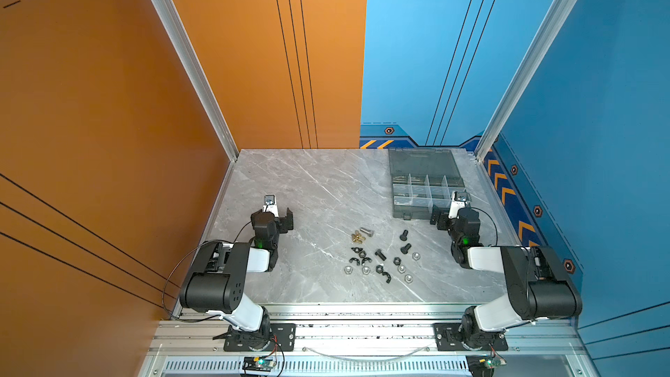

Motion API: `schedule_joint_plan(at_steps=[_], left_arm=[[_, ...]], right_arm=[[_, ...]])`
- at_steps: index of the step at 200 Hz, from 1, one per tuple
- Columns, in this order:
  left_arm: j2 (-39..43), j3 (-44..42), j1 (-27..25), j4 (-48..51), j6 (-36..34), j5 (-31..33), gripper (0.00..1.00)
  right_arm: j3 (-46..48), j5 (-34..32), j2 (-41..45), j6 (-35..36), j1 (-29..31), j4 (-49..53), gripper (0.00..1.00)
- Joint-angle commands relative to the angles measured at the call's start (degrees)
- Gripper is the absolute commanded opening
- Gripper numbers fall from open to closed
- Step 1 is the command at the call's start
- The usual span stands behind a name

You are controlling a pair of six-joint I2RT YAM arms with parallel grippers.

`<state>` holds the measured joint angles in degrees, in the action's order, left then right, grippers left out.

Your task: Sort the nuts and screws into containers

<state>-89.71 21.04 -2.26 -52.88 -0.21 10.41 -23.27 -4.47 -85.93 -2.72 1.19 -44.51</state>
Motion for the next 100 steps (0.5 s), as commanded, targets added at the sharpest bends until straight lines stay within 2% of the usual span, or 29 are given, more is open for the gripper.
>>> schedule_joint_plan(at_steps=[1,33,73,100], left_arm=[[0.4,1.1,0.2,0.8,-0.4,-1.0,0.98],[4.5,3.8,-0.3,9.0,-1.0,-1.4,0.98],[9.6,5.5,-2.0,16.0,-2.7,-0.3,0.98],[15.7,6.0,-3.5,21.3,-2.0,0.0,0.98]], right_arm=[[-4.3,0.9,4.1,0.6,0.5,11.1,1.0],[-11.6,1.8,8.1,-0.9,1.2,27.5,1.0],[-14.4,4.3,11.5,-0.6,3.6,34.6,1.0],[-17.8,11.1,12.7,-1.3,4.8,41.0,1.0]])
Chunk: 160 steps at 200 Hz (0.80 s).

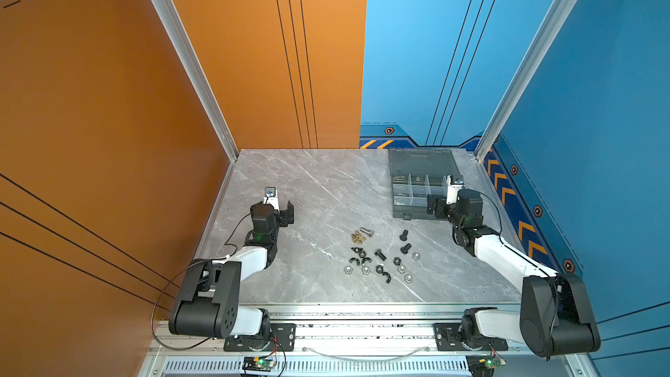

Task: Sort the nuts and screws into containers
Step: 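Move the right gripper over the brass wing nuts while the left arm advances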

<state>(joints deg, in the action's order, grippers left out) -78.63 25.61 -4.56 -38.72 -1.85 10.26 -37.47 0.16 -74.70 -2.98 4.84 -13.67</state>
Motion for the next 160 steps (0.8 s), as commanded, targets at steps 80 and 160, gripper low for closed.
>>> schedule_joint_plan(at_steps=[80,160], left_arm=[[13.5,9.5,-7.0,37.4,17.8,-4.4,0.98],[9.0,12.8,-14.1,48.7,32.4,-11.2,0.98]], right_arm=[[-18.8,29.4,-4.8,0.4,17.0,34.2,0.99],[-23.3,29.9,-14.8,-6.1,29.4,35.6,0.85]])
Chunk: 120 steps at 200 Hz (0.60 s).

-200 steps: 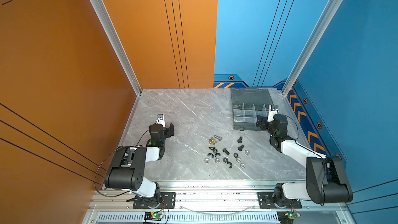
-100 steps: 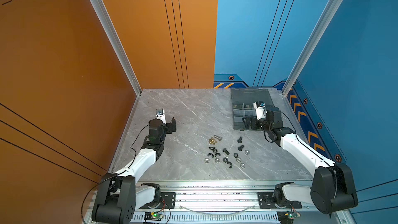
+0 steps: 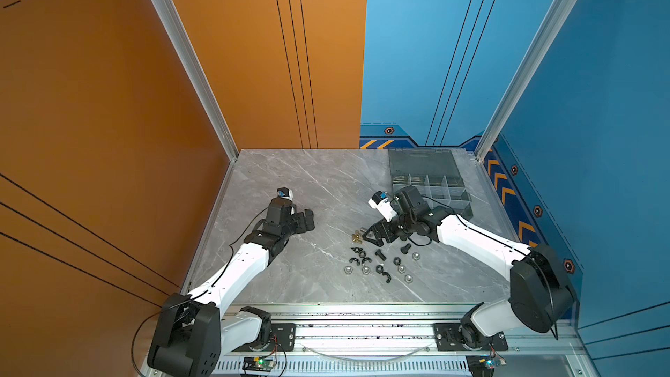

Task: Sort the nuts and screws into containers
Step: 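Move the right gripper over the brass wing nuts while the left arm advances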

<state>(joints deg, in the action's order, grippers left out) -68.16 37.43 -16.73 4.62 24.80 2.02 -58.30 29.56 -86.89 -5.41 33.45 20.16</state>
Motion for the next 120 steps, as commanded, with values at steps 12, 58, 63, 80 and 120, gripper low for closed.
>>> schedule_joint_plan(at_steps=[12,58,63,80,120], left_arm=[[-2.1,1.1,-3.1,7.7,7.6,-2.1,0.98],[-3.4,1.2,-5.6,10.2,11.7,-1.5,0.98],[-3.4,1.3,-5.7,10.3,11.9,-1.4,0.98],[-3.3,1.4,-6.0,10.5,12.6,-1.7,0.97],[-2.8,1.7,-6.4,10.6,13.0,-2.0,0.98]], right_arm=[[-3.1,1.4,-4.6,-4.4,0.8,1.7,0.8],[-7.3,2.9,-12.1,-4.9,0.8,2.2,0.63],[-7.8,3.0,-12.7,-5.0,0.9,2.3,0.62],[-9.1,2.8,-15.0,-5.0,0.8,2.4,0.57],[-11.5,2.1,-19.2,-6.2,0.3,2.7,0.46]])
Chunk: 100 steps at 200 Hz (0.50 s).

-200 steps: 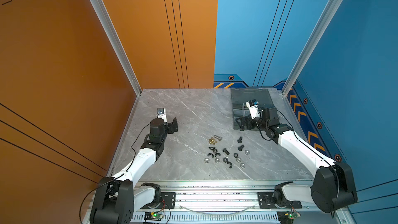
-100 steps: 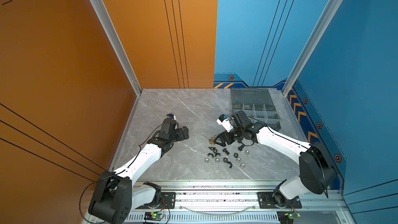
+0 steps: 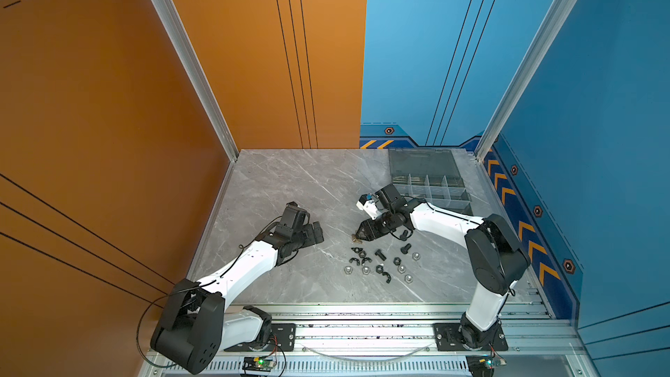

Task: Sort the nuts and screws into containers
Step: 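Move the right gripper over the brass wing nuts while the left arm advances, then lower the right gripper and grasp a brass wing nut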

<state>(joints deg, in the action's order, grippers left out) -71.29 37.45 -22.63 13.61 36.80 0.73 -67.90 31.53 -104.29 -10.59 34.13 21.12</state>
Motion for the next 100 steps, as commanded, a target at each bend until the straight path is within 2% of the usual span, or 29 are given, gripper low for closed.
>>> schedule_joint_plan(at_steps=[1,42,100], left_arm=[[0.3,1.7,-0.6,1.7,1.0,-0.7,0.98],[0.3,1.9,-0.7,2.4,1.2,-0.5,0.98],[-0.5,2.4,-1.1,2.4,1.2,-0.6,0.98]], right_arm=[[-1.9,0.1,-1.9,-1.1,-0.4,1.7,0.46],[-2.0,-1.3,-3.7,-1.9,-0.7,0.3,0.41],[-2.3,-2.5,-5.4,-2.2,-2.1,-0.5,0.38]])
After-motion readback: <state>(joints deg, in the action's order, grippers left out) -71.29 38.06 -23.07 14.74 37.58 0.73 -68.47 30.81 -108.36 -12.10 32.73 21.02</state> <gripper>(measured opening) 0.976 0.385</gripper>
